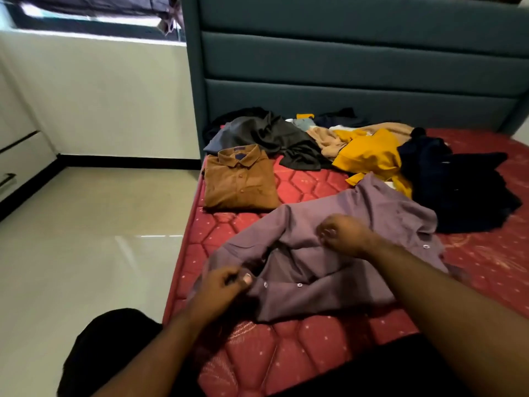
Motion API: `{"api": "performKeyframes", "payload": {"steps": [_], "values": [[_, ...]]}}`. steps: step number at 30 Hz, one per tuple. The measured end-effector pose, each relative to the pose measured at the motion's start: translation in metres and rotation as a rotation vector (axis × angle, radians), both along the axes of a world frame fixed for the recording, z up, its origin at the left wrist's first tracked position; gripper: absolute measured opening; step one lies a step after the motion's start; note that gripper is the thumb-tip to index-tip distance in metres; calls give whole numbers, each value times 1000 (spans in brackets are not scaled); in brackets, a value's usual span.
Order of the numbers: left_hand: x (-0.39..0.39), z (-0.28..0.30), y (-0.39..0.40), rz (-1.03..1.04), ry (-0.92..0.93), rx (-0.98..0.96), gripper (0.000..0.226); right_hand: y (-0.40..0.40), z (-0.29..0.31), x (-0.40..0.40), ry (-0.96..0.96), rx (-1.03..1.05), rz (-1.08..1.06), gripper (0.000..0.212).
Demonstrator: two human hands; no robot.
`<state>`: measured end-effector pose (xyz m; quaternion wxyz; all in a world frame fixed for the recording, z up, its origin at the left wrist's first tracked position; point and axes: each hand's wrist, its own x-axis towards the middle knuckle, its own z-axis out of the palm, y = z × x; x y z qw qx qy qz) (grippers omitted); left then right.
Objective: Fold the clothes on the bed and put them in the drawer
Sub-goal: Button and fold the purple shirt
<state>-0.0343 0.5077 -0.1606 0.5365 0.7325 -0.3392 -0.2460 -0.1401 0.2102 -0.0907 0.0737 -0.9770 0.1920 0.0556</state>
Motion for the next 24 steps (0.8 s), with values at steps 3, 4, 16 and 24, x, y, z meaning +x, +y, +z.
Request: {"api": "performKeyframes", "payload": {"steps": [3, 4, 16, 24], "values": [[-17, 2, -1, -364, 80, 222, 18, 51, -16, 63, -233, 72, 225, 18], [-20, 1, -1, -485, 104, 302, 13, 64, -18, 80, -286, 109, 279, 23], [12, 1, 5, -753, 82, 780, 24, 46, -64, 141, 581, -64, 384, 34], [17, 1, -1, -649, -109, 812, 21, 30, -56, 98, 407, 458, 319, 19]]}}
